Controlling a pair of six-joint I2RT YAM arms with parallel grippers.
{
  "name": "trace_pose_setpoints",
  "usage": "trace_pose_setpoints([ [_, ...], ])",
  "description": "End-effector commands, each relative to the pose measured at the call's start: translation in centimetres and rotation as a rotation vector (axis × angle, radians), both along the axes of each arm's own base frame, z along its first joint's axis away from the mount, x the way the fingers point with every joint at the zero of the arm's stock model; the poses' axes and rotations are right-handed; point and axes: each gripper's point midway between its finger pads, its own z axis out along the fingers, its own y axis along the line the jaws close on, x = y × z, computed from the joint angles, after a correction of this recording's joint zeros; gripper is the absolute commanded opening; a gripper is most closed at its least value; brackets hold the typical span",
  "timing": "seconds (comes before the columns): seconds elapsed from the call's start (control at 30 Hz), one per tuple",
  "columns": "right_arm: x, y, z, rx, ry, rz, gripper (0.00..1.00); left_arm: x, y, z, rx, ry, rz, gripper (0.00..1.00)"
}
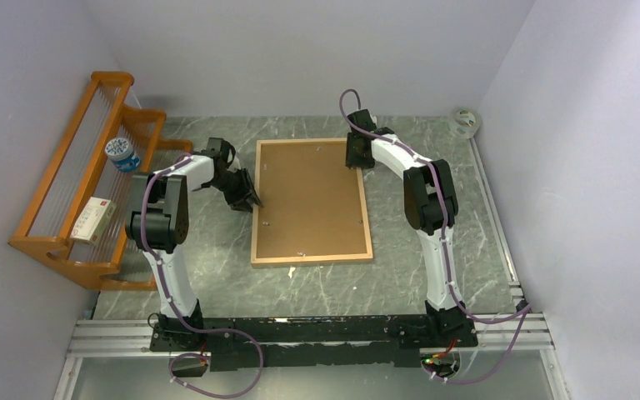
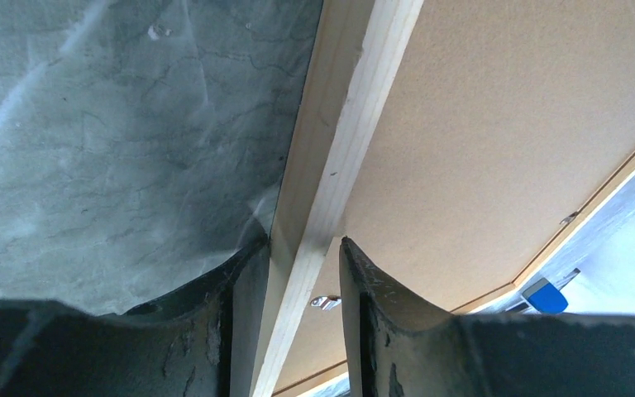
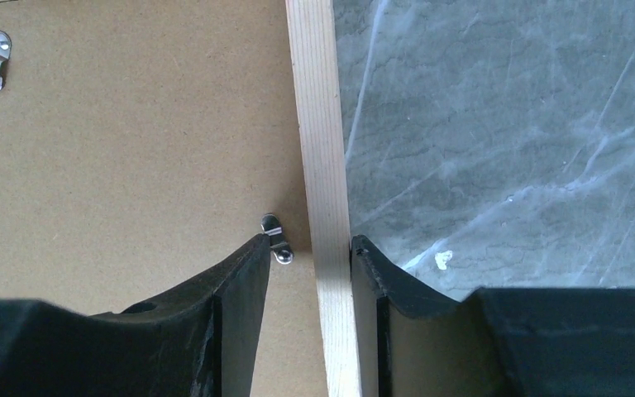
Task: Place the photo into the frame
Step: Install the photo frame at the center of the board.
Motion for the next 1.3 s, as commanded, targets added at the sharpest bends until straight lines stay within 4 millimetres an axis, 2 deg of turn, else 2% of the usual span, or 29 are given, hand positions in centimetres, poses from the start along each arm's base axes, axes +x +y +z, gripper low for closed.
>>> trace_pose_setpoints([
  [0.0,1.0,-0.5,-1.1,-0.021,-0.010,-0.020,0.45,-0.6,0.2,-1.9,0.016,0.026,-0.020,0.43],
  [0.2,0.6,-0.7,-2.2,-0.032,0.014,-0.014,0.56,-0.7,0.2,-2.3,0.013,0.033,-0.021,0.42],
  [0.27,0.5,-0.8,-2.5,-0.040,0.018,-0.007,0.55,-0.8,0.2,-2.3,0.013,0.033,-0.021,0.42],
  [0.33,0.5,-0.9,-2.6,-0.049,0.017,-0.003,0.50,-0.8,0.2,-2.3,0.013,0.035,-0.022,0.42],
  [0.47,0.4,-1.1,-2.4,-0.058,0.019,0.010,0.32,-0.8,0.2,-2.3,0.014,0.035,-0.023,0.41],
  [0.8,-0.3,-0.3,-2.3,0.003,0.030,0.034,0.18,-0.8,0.0,-2.4,0.001,0.037,-0.023,0.41],
  [0.93,-0.6,0.4,-1.4,0.074,0.016,0.054,0.14,-0.7,-0.1,-2.3,-0.001,0.032,-0.025,0.41],
  [1.0,-0.6,0.3,-0.8,0.104,0.010,0.046,0.17,-0.6,-0.1,-2.3,-0.004,0.031,-0.026,0.41],
  [1.03,-0.5,0.2,-0.5,0.114,0.006,0.033,0.22,-0.6,-0.1,-2.2,-0.004,0.030,-0.024,0.41],
  [1.07,-0.3,0.0,-0.2,0.123,0.006,0.020,0.33,-0.6,-0.1,-2.2,-0.005,0.029,-0.025,0.41],
  [1.13,-0.1,-0.6,0.1,0.121,0.023,-0.012,0.45,-0.5,-0.2,-2.3,-0.006,0.029,-0.025,0.41],
  [1.27,-0.5,-1.6,-0.4,0.072,0.098,-0.098,0.53,-0.6,-0.4,-2.3,-0.020,0.032,-0.026,0.38],
])
